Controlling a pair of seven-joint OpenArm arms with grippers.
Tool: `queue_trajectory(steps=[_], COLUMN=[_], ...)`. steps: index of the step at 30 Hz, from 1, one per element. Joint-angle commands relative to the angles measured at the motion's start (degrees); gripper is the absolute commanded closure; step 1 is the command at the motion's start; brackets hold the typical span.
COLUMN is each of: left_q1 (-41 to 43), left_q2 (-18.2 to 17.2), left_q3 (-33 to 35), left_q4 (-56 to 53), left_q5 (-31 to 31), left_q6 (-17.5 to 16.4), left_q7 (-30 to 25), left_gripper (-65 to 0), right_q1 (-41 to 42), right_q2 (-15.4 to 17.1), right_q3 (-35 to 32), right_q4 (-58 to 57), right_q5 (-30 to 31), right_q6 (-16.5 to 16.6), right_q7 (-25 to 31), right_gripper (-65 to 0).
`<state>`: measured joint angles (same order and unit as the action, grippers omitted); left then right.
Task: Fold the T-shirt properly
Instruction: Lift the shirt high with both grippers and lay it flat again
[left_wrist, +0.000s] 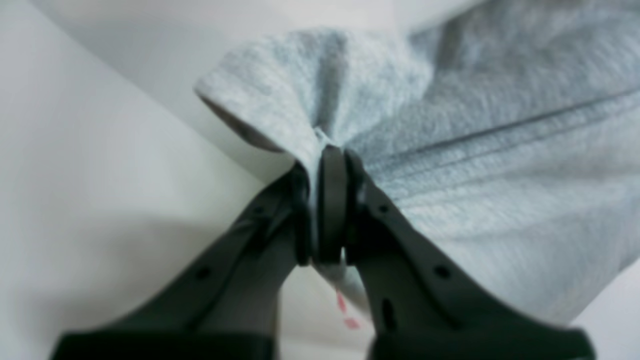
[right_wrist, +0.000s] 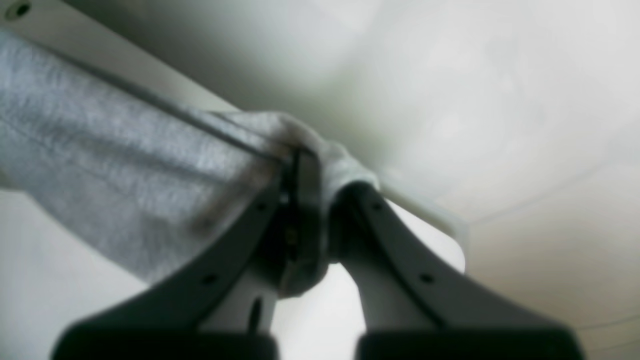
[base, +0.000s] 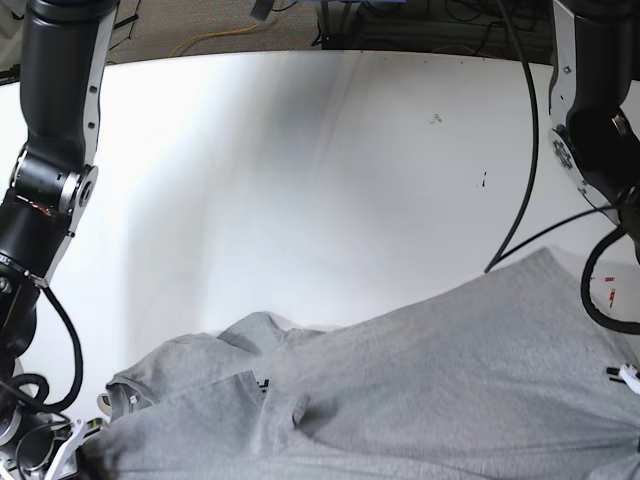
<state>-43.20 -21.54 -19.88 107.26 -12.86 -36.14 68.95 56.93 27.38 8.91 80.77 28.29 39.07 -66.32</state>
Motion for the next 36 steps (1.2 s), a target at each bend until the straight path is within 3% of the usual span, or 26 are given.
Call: queue_trajectory(steps=[1,8,14,23,27,36], left_q1=[-7.57,-13.55,-10.65,4.04,12.65,29.09], left_q2=[-2.33,-3.73,-3.82,-3.65,-3.21,0.92], left_q3=[0.85,4.19,4.45,4.19,2.34,-3.99], left_q4=[-3.04,-6.38,-6.21,2.32,6.10,7.86], left_q5=[0.77,0.60,0.60,0.60,0.51,0.42], left_q6=[0.05,-0.12,-3.11,-3.86,-3.86,-3.86], left_q7=[-1.48,-2.97,-3.15,-3.15,-3.06,-3.06], left_gripper=[-0.1,-0.3,-0.1,-0.1,-0.1,0.0], right_q1=[6.59,10.99,5.71,-13.01,-21.54,-37.63], right_q2=[1.59,1.85,1.85,1.42,1.42,-0.25], right_q3=[0.37,-1.65,-1.48,5.91,8.81,16.10], right_q4=[-2.75,-3.98,-3.19,6.22,9.73,14.92], right_q5=[-0.73,-0.29,-0.21,-0.12,3.40,8.67], right_q6=[-0.43,-0.34,-0.26,-0.26,-0.26,-0.34], right_q7=[1.05,-0.09,-0.88,-0.97,-0.97,-3.26], right_gripper=[0.0,0.0,0.0,0.0,0.0,0.0])
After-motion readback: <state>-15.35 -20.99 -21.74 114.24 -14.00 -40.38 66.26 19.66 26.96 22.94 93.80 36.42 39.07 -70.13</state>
